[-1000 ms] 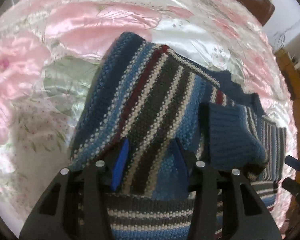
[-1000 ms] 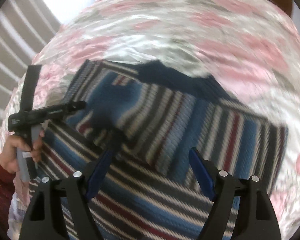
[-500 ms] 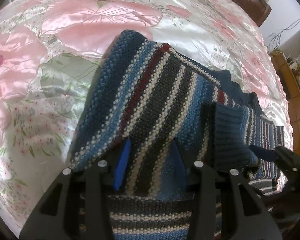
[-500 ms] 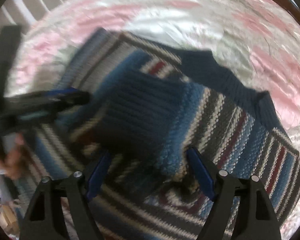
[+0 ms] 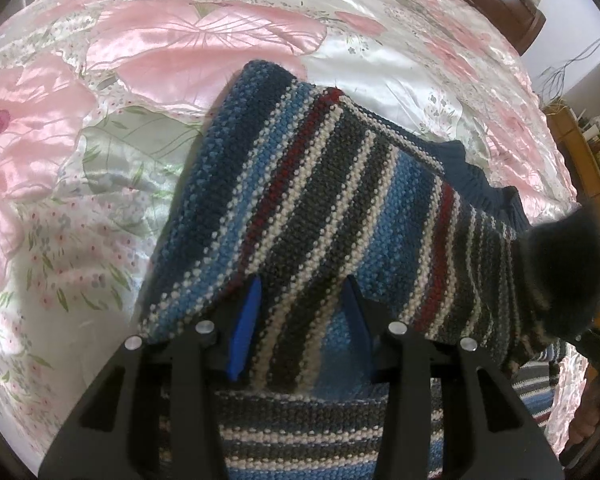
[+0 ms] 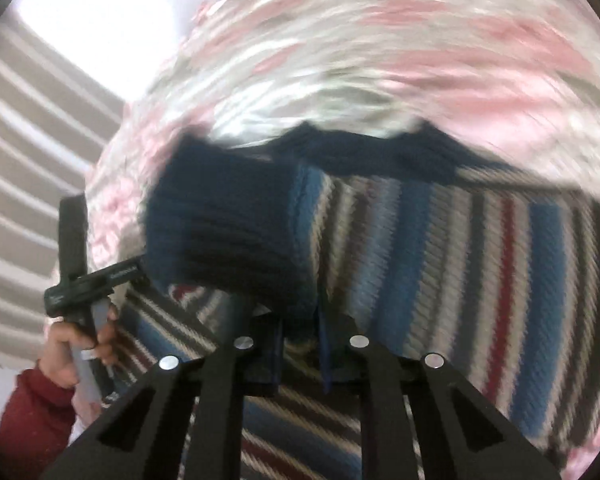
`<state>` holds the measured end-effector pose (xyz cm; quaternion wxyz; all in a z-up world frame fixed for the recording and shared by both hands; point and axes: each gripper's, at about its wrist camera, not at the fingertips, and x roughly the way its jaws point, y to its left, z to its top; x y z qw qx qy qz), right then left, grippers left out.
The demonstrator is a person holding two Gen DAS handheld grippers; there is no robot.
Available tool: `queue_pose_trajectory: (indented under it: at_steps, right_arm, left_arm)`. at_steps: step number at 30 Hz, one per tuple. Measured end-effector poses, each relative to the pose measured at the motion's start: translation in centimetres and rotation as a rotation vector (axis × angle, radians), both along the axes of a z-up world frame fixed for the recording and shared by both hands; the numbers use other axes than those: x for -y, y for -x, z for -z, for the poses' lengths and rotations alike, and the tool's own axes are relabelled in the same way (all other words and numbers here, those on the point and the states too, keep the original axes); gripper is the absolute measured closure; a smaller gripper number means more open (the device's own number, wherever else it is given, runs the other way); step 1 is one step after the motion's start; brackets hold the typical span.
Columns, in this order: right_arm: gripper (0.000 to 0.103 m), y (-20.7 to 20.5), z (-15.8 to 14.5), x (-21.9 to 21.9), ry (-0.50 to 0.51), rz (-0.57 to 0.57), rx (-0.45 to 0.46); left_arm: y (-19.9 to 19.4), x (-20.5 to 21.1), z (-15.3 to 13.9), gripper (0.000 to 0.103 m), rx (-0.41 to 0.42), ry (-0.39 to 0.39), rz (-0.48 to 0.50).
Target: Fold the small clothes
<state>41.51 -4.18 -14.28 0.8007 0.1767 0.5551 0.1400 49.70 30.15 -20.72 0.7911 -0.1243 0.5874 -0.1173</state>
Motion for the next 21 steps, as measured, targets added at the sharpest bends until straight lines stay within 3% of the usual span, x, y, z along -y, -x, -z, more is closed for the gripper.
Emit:
queue_pose_trajectory:
  at_steps: [2, 5, 9, 14, 15, 17, 19, 20, 21]
  right_arm:
    - [0.079, 1.5, 0.5, 2.6, -0.03, 0.044, -0.022]
    - [0.039, 3.8, 1.2, 5.7, -0.015, 0.096, -0.023]
    - [0.025, 4.7, 1.8, 8.6, -0.078, 0.144, -0.033]
    - [0.023, 2.9, 3.1, 9.7, -0.198, 0.177, -0.075]
    - [0.023, 2.4, 3.4, 9.7, -0.198, 0.178, -0.084]
    - [0.037, 1.1, 4.0, 8.9, -0.17, 0.187, -0.106]
    - [0.073, 0.1, 4.4, 8.5, -0.141, 0.183, -0.122]
    - [0.085, -0.1, 4.3, 8.6, -0.121, 0.184, -0.122]
    - [0.091, -0.3, 3.9, 8.6, -0.114, 0.177, -0.109]
  left_arm:
    - [0.0, 0.1, 0.0, 0.061, 0.004, -0.002, -0.001]
    - [0.2, 0.3, 0.0, 0.06, 0.015, -0.011, -0.004]
    - [0.3, 0.6, -0.1, 0.059, 0.027, -0.033, -0.004]
    - [0.8, 0.7, -0.9, 0.058, 0.041, -0.044, -0.019]
    - [1.2, 0.7, -1.4, 0.057, 0.048, -0.048, -0.029]
    - [1.9, 0.7, -2.2, 0.051, 0.065, -0.049, -0.039]
    - [2.8, 0.7, -3.1, 0.048, 0.092, -0.057, -0.041]
    - [3.1, 0.8, -3.3, 0.048, 0.102, -0.063, -0.041]
    - [3.4, 0.8, -3.7, 0.048, 0.117, -0.068, -0.038]
